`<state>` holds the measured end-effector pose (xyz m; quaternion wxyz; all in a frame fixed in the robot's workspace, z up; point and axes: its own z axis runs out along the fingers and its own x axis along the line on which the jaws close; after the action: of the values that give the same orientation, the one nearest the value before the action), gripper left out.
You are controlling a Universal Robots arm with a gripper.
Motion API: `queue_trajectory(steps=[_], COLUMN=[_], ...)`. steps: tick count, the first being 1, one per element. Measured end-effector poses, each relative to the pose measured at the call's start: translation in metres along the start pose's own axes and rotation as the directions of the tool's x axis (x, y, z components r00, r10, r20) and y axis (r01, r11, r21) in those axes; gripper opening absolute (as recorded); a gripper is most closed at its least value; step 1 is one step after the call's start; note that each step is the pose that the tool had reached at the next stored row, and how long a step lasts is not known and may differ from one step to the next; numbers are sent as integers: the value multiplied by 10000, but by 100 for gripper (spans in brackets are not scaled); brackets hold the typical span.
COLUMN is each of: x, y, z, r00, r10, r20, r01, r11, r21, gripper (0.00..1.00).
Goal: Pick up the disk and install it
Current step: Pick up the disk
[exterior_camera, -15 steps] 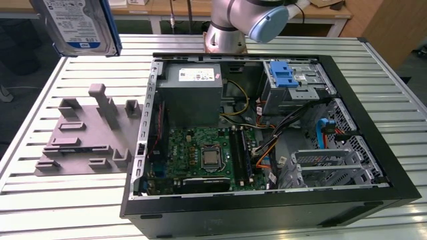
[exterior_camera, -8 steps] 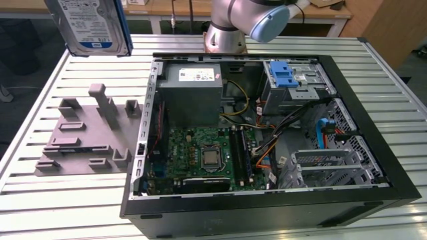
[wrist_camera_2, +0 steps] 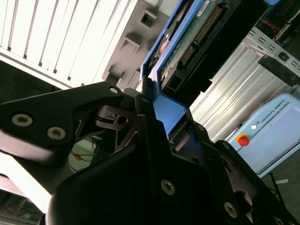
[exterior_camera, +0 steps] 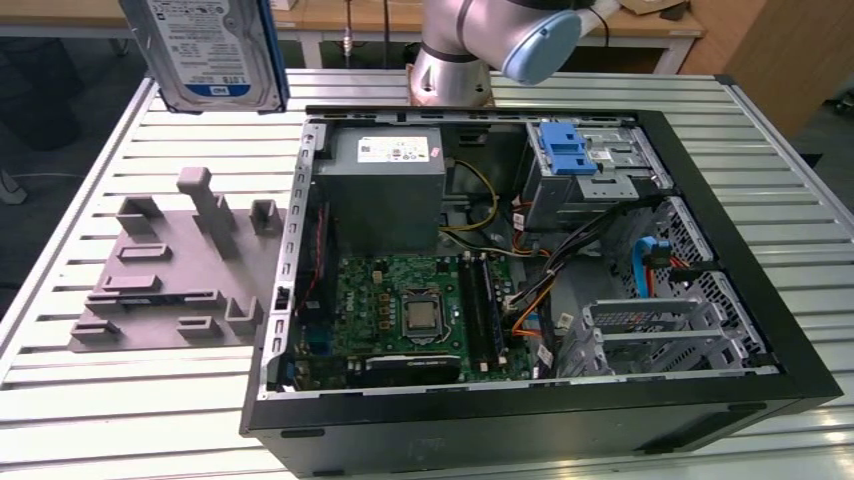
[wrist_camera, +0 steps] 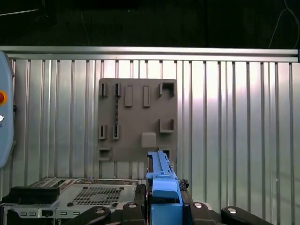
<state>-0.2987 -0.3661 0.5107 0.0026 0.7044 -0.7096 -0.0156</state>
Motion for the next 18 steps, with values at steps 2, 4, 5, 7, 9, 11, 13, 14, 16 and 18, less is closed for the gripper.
queue_trajectory(steps=[2, 4, 5, 7, 9, 11, 13, 14, 16, 18], x=[-1, -1, -1, -1, -2, -2, -3, -3, -3, -3], y=[-56, -109, -133, -181, -234, -284, -335, -363, -418, -467], z=[-2, -3, -4, -5, -6, -7, -9, -9, -11, -12], r00=[10000, 10000, 10000, 10000, 10000, 10000, 10000, 10000, 10000, 10000], r10=[0, 1, 1, 1, 0, -1, 1, 1, 1, 0], r20=[0, 1, 0, 0, 0, 0, 0, 0, 0, 0], r01=[0, -1, -1, -1, 0, 1, -1, -1, -1, 0], r11=[10000, 10000, 10000, 10000, 10000, 10000, 10000, 10000, 10000, 10000], r21=[-4, -5, -7, -7, -9, -11, -13, -15, -18, -19], gripper=[36, 36, 36, 36, 36, 36, 36, 36, 36, 36])
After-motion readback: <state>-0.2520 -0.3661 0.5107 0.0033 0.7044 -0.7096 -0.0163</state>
